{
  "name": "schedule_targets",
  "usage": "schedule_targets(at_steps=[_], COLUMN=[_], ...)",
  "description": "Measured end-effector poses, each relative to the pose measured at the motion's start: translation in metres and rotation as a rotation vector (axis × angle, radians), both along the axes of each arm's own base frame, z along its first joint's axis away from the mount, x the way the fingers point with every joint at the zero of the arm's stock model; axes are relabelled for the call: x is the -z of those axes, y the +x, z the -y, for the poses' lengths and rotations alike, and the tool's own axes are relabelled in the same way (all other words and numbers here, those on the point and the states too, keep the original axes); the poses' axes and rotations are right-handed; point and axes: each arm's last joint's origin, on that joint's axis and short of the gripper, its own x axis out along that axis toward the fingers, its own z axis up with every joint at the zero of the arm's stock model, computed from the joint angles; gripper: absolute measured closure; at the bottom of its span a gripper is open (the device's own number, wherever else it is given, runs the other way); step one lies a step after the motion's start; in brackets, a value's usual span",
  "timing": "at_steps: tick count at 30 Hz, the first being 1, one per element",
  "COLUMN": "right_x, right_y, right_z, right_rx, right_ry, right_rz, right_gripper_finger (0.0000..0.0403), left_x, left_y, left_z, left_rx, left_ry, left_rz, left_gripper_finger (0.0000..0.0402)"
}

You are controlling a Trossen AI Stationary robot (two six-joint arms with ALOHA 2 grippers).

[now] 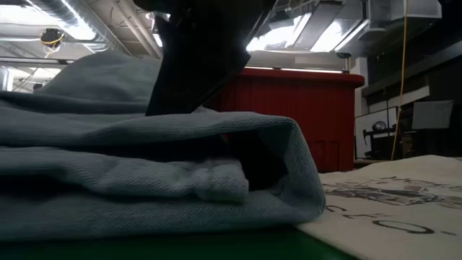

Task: Fold Laundry from Bin
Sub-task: Fold the blue jeans

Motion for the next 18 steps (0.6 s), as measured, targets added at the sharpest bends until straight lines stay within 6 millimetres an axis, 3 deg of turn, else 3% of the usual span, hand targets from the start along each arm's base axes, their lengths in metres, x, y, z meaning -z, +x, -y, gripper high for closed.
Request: schedule_targets(at_steps=[5,10,13,18], right_x=[-0.001,0.0,0.001,0.011], right_y=[-0.001,-0.003,-0.005,-0.009], right_z=[-0.001,-0.001,0.0,0.002], right_rx=[-0.016,-0.036,-0.035,-0.034], right_ry=[0.025,0.046,0.037,0.022], right_rz=[-0.009,-0.052,-0.074,-0.114], right_gripper_finger=[0.0247,0.0247,0.0247,0.0247], left_x=[-0.034,-0.051,-0.05,-0.03], left_y=[0.001,0.002,0.004,0.013], left_z=[-0.013,-0.026,-0.032,-0.035], left_rx=[-0.04,-0.081,-0.111,-0.113], left_ry=[-0.055,0.051,0.155,0.25], left_rz=[0.125,0.353,0.419,0.333], left_gripper_finger=[0.0352,0.0366,0.0367,0.0367])
